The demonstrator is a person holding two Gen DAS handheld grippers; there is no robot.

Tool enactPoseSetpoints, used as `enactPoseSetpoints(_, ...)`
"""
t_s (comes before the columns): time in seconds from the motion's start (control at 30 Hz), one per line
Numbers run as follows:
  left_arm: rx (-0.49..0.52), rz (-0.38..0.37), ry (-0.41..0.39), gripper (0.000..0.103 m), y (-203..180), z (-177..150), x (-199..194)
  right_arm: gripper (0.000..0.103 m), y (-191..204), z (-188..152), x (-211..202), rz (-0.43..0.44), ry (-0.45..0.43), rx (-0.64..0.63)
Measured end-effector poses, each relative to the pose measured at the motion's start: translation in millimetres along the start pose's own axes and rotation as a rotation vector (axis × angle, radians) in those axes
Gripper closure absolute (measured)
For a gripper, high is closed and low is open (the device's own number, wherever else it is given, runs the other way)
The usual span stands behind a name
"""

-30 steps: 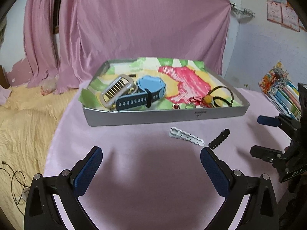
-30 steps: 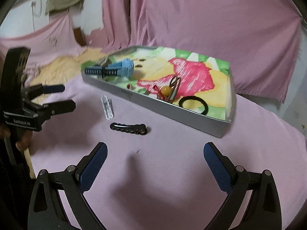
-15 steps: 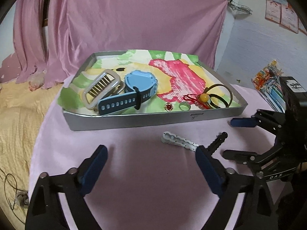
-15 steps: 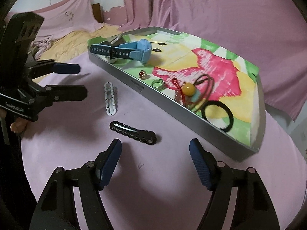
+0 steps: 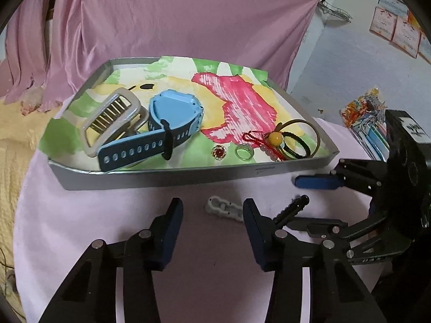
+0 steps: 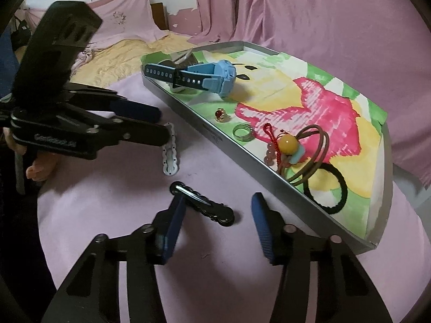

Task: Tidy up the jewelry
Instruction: 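Grasp the white plastic hair clip with the left tool while the right tool grasps the black bead strip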

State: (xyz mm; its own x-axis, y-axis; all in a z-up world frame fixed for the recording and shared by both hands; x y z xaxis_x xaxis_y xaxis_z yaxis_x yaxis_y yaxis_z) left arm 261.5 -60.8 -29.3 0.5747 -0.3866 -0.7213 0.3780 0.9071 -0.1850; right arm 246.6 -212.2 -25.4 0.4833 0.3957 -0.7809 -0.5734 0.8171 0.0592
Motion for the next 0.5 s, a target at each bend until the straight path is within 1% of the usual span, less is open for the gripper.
enactPoseSetpoints(0.03,-0.004,-0.007,0.003,0.062,-0.1,1.0,2.1,0.067,0.7,-0.4,-0.3,0.009,-0.001,-0.003)
enactPoseSetpoints(0.07,-0.006,-0.007,0.003,0.068,-0.2,2.0,3.2,0.073,1.8,-1.5,-1.7,0.018,-0.001,-0.006)
enactPoseSetpoints(0.1,-0.008,-0.004,0.002,0.076,-0.1,2.8,3.6,0.074,2.0,-2.0,-1.9,0.017,-0.001,-0.005)
enactPoseSetpoints(0.17,-0.019,-0.022,0.007,0.087,1.0,3.1,5.5,0.082,2.1,-4.1,-4.1,0.009,0.002,-0.002)
enactPoseSetpoints(0.23,-0.03,-0.03,0.005,0.088,1.6,3.4,5.7,0.085,0.5,-7.8,-7.8,0.001,0.008,0.013)
enactPoseSetpoints(0.4,-0.045,-0.039,0.009,0.089,2.1,-0.5,2.6,0.085,-10.7,-16.4,-14.3,-0.018,0.012,0.068)
enactPoseSetpoints(0.47,-0.056,-0.041,0.008,0.089,3.6,-4.0,-0.7,0.092,-14.4,-19.8,-16.4,-0.021,0.008,0.087)
enactPoseSetpoints(0.5,-0.062,-0.043,0.008,0.089,4.2,-6.3,-2.5,0.092,-15.6,-21.0,-17.1,-0.022,0.006,0.095)
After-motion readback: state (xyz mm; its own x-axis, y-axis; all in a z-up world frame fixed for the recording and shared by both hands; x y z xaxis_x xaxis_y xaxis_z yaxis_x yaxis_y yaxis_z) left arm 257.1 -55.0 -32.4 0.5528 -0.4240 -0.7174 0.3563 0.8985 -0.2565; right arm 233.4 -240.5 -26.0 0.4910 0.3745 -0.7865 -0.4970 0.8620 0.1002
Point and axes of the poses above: each gripper's, at about its wrist camera, not at the fingertips, and x roughly the way its jaws point, y to its left, z to its top, the point moved 3 cm from there along x, roughly the way its jaws point, and after that the axes turned 7 degrees about x, right-handed, at the moved point
